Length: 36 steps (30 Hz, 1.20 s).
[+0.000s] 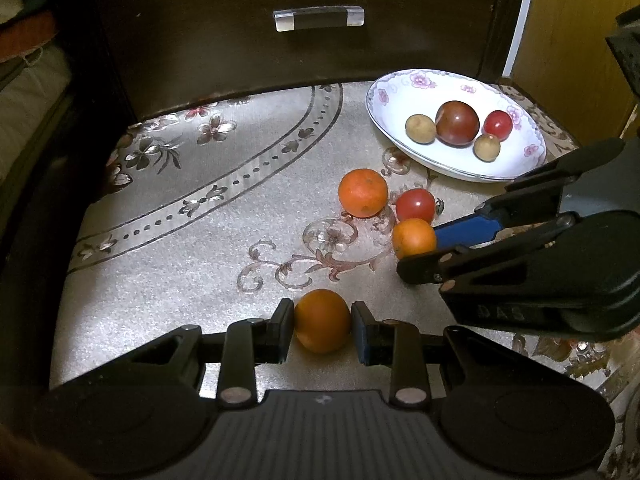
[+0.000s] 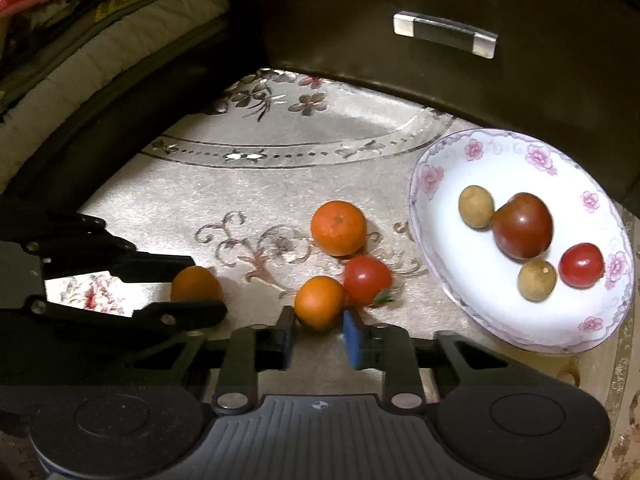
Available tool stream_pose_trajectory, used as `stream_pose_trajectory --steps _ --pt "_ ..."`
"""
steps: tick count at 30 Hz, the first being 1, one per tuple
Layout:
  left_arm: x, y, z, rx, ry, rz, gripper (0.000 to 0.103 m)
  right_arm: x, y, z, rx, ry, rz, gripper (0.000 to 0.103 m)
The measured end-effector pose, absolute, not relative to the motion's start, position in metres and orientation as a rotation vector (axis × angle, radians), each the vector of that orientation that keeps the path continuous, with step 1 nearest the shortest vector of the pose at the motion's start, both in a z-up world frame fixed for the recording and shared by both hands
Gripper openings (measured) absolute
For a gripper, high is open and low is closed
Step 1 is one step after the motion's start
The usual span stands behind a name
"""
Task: Organize fruits
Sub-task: 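Lower the right tool onto a tangerine while the left tool holds its tangerine, then carry both held tangerines toward the white bowl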
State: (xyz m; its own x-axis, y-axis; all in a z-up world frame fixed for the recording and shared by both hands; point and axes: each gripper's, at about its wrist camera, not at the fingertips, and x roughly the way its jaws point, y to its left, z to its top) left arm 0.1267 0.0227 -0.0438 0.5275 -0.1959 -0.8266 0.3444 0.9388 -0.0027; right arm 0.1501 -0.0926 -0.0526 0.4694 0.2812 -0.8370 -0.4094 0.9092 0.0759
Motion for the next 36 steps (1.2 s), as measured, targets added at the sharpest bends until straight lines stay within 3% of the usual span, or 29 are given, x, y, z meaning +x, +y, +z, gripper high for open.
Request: stream_pose_trajectory --steps 20,36 --pt "0.14 -0.013 -0.025 0.16 0.909 -0.383 0.036 0.138 -0.118 -0.031 -0.156 0.936 0.356 0.02" --pt "0.156 -0.046 -0.003 0.14 0.842 -0.418 0.026 0.143 -0.161 -0.008 -0.068 0.863 0.289 0.02"
